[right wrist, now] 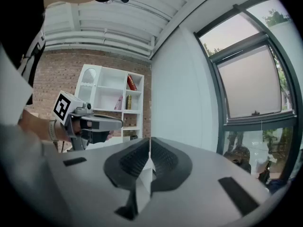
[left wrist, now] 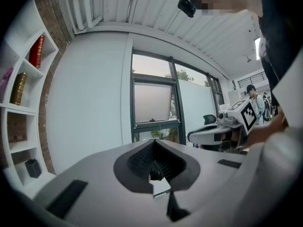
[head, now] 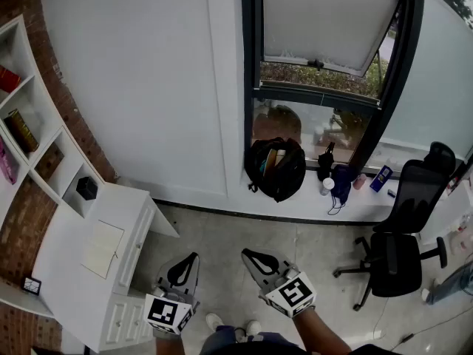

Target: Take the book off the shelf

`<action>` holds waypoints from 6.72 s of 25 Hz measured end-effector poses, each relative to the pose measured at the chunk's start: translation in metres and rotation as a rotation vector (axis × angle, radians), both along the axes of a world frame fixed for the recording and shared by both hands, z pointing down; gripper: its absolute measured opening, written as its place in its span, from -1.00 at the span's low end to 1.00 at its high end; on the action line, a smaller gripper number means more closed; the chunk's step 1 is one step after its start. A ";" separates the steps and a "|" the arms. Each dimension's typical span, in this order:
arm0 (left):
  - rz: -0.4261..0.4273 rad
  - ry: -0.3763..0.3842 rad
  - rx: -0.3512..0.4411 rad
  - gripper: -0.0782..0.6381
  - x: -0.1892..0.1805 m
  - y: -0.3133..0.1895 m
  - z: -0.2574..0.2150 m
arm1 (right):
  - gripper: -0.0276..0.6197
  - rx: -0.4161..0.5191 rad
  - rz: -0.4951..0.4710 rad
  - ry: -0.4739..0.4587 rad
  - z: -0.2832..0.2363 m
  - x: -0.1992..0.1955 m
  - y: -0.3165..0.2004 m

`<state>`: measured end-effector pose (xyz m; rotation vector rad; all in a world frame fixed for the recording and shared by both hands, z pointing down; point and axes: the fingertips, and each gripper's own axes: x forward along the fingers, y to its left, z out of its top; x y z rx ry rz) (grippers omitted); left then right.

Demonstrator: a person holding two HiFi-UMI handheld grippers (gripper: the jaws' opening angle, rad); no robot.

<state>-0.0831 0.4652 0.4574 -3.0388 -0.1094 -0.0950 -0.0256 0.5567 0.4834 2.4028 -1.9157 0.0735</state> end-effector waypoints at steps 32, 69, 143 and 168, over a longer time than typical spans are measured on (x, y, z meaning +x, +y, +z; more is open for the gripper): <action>-0.184 0.065 -0.044 -0.36 -0.028 -0.310 0.006 | -0.85 0.021 -0.022 0.076 -0.019 0.020 -0.283; -0.763 0.049 -0.038 -0.30 0.156 -0.541 -0.005 | -0.85 0.033 -0.492 -0.114 -0.013 0.255 -0.558; -1.792 0.027 0.261 -0.04 -0.076 -0.895 -0.159 | -0.85 0.058 -1.074 -0.025 -0.080 0.089 -0.942; -1.718 0.038 0.197 -0.08 -0.073 -0.862 -0.157 | -0.85 0.056 -1.129 -0.043 -0.079 0.079 -0.921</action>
